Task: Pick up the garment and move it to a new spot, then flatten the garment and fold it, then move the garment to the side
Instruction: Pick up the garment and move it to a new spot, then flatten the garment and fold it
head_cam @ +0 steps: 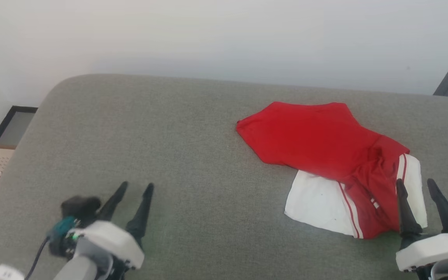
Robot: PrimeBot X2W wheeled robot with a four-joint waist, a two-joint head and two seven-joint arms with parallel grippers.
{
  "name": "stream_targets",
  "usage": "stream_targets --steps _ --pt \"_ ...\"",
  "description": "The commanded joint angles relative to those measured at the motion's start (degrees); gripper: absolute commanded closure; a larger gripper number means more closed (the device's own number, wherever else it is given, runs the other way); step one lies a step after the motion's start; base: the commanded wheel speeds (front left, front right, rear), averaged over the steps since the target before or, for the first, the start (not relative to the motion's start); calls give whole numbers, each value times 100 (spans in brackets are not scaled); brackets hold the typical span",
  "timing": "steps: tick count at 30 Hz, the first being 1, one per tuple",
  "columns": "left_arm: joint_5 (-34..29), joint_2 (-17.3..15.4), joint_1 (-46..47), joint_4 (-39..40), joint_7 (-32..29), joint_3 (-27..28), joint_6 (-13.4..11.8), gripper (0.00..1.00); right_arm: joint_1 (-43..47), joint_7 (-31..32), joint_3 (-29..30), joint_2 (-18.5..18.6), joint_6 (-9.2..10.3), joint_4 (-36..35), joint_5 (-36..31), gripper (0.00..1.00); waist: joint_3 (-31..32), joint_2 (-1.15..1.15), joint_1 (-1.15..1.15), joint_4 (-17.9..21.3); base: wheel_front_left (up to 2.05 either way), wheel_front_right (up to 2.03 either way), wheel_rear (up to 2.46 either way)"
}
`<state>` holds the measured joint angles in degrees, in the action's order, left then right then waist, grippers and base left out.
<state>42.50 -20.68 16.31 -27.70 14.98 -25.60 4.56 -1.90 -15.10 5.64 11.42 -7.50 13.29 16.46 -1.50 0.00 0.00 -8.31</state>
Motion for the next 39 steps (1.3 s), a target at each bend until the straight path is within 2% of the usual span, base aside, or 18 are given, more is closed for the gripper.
stream_targets --steps 1,5,8,14,25,32,39 --pt "-352 58 -297 303 28 320 -95 0 74 -7 17 4 2 -30 30 0 29 0 0 37 0 0 0" --pt "-1324 129 -931 996 28 992 -421 0 71 -7 12 -1 2 -153 -21 0 32 0 0 179 0 0 0" --pt "-1818 297 -1270 1487 29 1432 -505 0 -5 -7 -17 -27 2 -284 -52 0 22 0 0 308 0 0 0" --pt "-2359 691 -1641 2028 28 1934 -264 0 -105 -7 -7 -81 2 -527 -41 0 -26 0 0 509 0 0 0" --pt "-2849 1120 -1666 1875 29 2319 61 0 -99 -7 -14 -209 2 -559 -32 0 -121 0 0 635 0 0 0" --pt "-3000 1240 -1567 1818 29 2413 156 0 -142 -6 29 -247 2 -558 -28 0 -146 0 0 628 0 0 0" --pt "-3030 1285 -1057 1604 29 2011 257 0 -222 -6 -22 -343 2 -569 -1 0 -282 0 0 699 0 0 0"
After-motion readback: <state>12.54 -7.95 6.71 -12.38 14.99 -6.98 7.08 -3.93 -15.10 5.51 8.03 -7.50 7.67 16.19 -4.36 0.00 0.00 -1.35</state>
